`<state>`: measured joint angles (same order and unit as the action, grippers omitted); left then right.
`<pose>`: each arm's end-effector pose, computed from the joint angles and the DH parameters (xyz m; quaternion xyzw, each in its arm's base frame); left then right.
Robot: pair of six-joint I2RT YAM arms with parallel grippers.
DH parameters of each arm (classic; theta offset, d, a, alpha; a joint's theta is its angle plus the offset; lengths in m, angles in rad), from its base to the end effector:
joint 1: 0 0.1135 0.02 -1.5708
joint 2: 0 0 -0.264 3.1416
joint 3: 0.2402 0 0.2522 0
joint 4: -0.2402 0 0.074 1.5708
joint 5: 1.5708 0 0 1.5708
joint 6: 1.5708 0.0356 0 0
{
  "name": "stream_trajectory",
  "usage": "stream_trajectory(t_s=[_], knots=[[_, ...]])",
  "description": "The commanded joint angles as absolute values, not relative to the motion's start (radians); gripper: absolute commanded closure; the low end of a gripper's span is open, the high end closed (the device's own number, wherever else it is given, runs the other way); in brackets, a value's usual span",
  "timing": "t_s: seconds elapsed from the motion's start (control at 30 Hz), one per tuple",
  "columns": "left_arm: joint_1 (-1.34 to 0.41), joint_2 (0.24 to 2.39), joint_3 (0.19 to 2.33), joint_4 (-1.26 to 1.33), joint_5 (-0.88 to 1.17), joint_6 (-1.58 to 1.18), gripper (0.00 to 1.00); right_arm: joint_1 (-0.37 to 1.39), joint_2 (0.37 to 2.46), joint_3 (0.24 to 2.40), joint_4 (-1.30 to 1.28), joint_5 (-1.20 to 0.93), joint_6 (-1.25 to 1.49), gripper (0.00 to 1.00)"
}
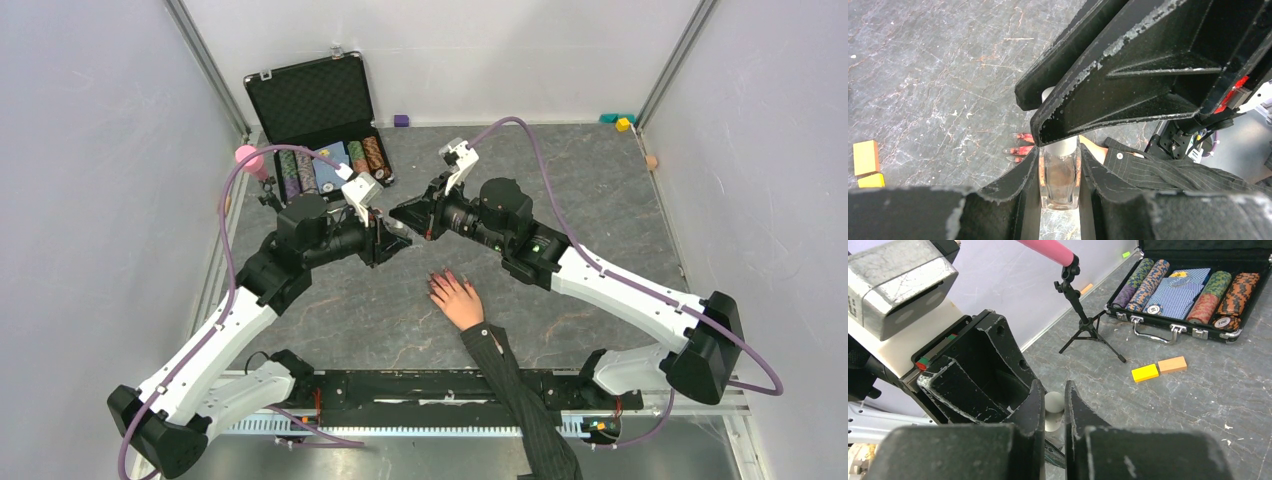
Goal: Paint the nails
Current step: Unscrew the nail polish bottle.
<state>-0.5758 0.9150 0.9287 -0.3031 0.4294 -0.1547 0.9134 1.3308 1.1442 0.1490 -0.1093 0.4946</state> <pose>0.1639 -0.1241 0.3557 0.2882 0.7394 -0.3681 0.4845 0.1915 0.2544 0.3793 -0.1866 0.6956 0.4783 0.5025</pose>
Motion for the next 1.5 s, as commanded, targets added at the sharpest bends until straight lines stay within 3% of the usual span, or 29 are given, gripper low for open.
stream_trajectory(t_s=[0.0, 0.43, 0.9, 1.13, 1.43, 1.47], knots=[[-0.579, 0.891, 0.966, -0.258, 0.477, -0.139, 0.98, 0.897, 1.318, 1.141, 0.193, -0.132, 0.469, 1.00], [-0.577, 0.852, 0.925, -0.090, 0.637, -0.256, 0.98, 0.833, 1.251, 1.070, 0.306, -0.348, 0.380, 1.00], [-0.579, 0.873, 0.958, 0.278, 1.073, -0.536, 0.98, 0.813, 1.183, 1.094, 0.379, -0.682, 0.263, 1.00], [-0.583, 0.885, 0.989, 0.308, 1.125, -0.558, 0.98, 0.813, 1.169, 1.101, 0.413, -0.802, 0.231, 1.00], [-0.591, 0.904, 0.983, 0.308, 1.101, -0.548, 0.98, 0.813, 1.169, 1.120, 0.368, -0.762, 0.219, 1.00], [-0.591, 0.902, 0.982, 0.306, 1.093, -0.543, 0.98, 0.814, 1.168, 1.121, 0.359, -0.746, 0.214, 0.97]])
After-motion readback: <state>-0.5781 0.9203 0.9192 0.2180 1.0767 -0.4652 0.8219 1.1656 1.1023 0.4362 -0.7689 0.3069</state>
